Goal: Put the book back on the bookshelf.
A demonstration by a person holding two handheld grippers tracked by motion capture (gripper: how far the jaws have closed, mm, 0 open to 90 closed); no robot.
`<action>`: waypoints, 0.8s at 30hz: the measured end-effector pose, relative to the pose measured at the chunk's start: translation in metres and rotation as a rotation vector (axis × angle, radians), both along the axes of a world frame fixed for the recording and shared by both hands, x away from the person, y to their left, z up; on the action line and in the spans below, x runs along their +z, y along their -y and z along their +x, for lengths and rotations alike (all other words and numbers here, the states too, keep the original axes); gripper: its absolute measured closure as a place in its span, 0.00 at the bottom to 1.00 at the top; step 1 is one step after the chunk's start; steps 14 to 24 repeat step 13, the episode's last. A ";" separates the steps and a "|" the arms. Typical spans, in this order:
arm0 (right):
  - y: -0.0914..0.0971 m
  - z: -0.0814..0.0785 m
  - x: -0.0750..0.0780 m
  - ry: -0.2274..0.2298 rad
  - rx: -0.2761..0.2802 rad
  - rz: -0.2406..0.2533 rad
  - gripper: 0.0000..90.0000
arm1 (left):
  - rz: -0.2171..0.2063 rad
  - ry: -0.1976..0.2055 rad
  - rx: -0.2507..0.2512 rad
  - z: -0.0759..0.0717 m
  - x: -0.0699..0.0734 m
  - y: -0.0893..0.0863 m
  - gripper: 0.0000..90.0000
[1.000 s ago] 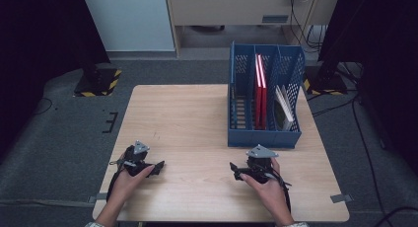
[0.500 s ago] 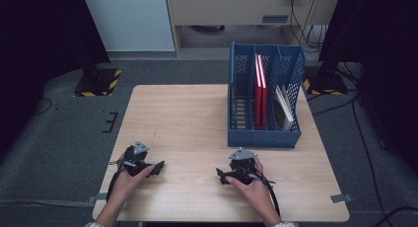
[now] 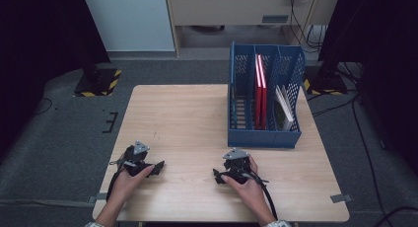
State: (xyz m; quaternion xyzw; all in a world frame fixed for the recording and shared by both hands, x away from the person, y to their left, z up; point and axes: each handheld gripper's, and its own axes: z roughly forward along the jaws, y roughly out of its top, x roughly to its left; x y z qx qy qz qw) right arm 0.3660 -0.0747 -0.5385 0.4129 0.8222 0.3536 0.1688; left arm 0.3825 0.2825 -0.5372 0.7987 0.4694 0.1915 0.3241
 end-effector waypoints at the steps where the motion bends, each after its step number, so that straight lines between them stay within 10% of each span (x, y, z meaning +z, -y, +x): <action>1: 0.000 0.001 0.000 -0.001 -0.005 0.003 0.09 | 0.001 0.000 -0.001 0.000 0.000 0.000 0.00; 24: 0.002 0.003 -0.001 -0.012 -0.041 -0.015 0.02 | 0.001 -0.001 -0.002 0.000 0.000 0.000 0.00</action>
